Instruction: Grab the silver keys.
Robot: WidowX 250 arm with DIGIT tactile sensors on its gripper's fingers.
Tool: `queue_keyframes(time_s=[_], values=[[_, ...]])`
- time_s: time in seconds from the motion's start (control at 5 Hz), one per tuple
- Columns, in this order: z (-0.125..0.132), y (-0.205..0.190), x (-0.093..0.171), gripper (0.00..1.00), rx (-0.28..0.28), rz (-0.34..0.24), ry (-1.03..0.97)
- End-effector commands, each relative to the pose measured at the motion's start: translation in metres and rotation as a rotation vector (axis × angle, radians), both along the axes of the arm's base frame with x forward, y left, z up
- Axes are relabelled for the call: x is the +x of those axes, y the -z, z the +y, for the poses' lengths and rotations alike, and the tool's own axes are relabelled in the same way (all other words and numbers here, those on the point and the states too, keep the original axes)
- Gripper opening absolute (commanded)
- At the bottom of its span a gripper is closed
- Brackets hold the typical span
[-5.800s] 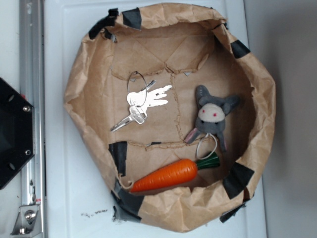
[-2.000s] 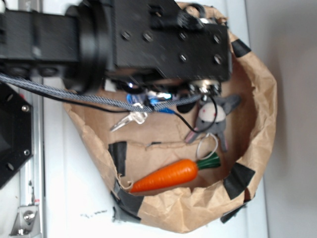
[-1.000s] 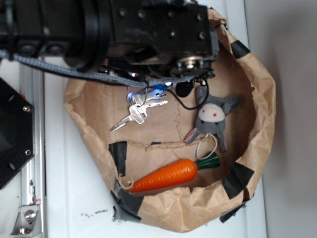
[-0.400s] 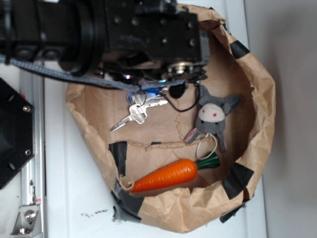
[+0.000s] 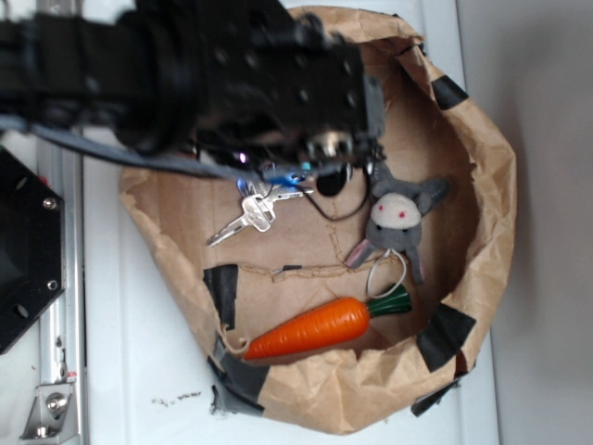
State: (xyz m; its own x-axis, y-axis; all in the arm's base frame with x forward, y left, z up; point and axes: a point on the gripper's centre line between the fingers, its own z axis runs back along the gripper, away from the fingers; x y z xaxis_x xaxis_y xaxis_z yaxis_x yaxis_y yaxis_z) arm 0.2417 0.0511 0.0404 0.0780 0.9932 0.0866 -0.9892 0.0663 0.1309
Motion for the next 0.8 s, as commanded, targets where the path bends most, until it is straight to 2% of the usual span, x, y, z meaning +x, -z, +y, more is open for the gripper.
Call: queue_keyframes(time_s=[0.0,0.2,0.4,0.6], values=[[-0.0035,0.0047,-0.0067,1.0,0.028,-0.022,0.019],[-0.0036,0.0044,-0.0069,1.0,0.002,-0.022,0.031],[-0.0036,0.0065,-0.0045,0.0,-0.002,-0.033,0.026],[-0.0033,0.0088,-0.0038,0.0,0.009,-0.037,0.025]])
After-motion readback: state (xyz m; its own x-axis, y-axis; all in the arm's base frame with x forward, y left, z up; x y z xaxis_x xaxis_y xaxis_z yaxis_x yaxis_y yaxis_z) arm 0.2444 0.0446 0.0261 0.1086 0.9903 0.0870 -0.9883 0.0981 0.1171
